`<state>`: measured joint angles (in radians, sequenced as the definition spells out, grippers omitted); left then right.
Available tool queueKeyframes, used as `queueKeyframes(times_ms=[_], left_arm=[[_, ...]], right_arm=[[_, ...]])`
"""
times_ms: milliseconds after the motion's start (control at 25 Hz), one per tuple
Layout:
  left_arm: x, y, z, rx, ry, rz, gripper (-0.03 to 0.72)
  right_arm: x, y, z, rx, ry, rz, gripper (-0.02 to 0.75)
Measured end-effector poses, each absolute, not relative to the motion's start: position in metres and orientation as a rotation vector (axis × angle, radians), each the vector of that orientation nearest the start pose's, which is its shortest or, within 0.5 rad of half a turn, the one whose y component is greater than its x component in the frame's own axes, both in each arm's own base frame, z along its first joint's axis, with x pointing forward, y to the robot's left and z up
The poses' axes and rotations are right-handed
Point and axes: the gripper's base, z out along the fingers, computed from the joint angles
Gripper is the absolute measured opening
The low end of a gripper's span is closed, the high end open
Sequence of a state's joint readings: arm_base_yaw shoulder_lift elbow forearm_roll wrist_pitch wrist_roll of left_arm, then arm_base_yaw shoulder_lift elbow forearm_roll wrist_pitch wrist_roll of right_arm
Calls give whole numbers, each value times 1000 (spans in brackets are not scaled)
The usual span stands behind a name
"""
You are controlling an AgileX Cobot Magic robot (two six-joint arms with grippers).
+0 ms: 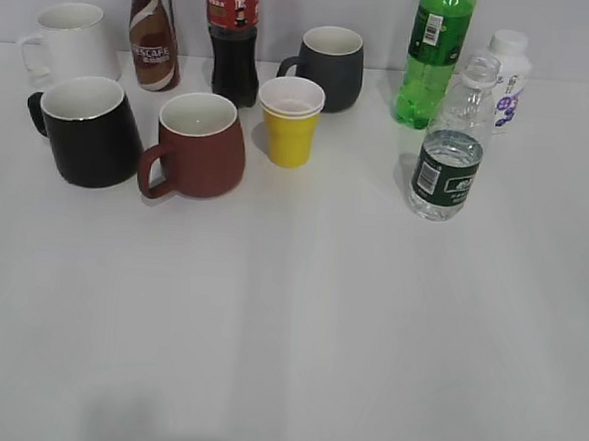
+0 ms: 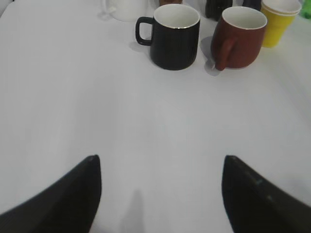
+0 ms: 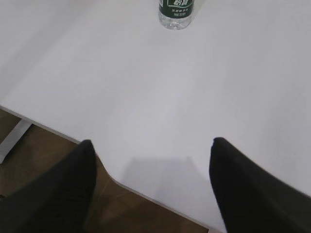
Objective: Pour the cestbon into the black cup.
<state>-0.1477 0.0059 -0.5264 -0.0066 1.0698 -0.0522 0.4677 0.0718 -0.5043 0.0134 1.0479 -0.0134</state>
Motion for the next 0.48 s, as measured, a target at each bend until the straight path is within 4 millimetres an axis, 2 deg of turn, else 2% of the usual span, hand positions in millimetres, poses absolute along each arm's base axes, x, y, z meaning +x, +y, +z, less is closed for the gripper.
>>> queueKeyframes(times_ms=[200,480], left_arm=[[-7,0,284,101,2033,-134,585],[-8,0,283,104,2030,-134,585]], right_arm=[[5,4,280,-501,2049,290,523],[4,3,280,-444,2045,264,522]])
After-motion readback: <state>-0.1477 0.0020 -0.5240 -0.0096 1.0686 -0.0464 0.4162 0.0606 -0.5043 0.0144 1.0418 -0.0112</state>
